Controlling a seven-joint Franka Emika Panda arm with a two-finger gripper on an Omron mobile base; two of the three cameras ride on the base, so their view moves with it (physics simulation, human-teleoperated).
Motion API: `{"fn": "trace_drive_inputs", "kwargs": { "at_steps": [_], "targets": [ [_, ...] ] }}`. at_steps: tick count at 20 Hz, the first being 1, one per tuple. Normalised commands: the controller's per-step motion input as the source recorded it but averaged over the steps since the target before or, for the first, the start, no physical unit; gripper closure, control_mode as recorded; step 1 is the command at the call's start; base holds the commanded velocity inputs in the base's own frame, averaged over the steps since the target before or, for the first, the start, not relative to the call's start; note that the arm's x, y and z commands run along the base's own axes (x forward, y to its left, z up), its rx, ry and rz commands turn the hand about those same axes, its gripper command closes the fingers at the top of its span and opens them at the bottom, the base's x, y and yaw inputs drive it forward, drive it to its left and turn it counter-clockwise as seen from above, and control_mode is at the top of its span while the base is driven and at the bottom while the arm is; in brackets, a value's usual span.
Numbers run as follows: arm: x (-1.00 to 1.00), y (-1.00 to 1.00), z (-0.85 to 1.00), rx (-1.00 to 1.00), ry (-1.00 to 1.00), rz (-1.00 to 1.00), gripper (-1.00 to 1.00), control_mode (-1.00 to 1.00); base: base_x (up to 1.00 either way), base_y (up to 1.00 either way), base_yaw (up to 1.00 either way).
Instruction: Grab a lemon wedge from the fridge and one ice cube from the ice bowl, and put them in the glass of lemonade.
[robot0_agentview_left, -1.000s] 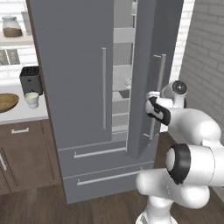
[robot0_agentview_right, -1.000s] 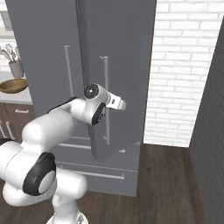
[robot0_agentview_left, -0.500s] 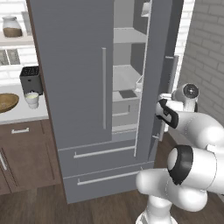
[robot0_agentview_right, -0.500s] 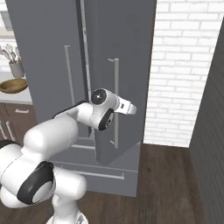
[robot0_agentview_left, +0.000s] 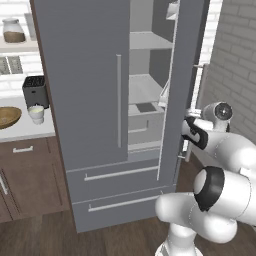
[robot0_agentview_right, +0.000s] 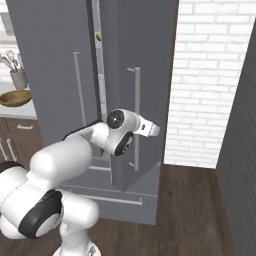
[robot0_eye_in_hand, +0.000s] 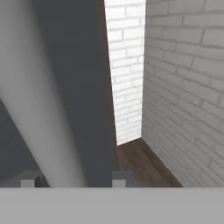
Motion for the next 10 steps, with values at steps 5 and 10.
{"fn": "trace_drive_inputs", "kwargs": {
  "at_steps": [5, 10],
  "targets": [
    [-0.4, -0.52, 0.06, 0.14, -0.21, -0.02, 1.0, -1.0, 0.0, 0.0, 0.0],
    [-0.13, -0.26, 0.18, 0.01, -0.01, -0.05, -1.0, -1.0, 0.0, 0.0, 0.0]
  ]
}}
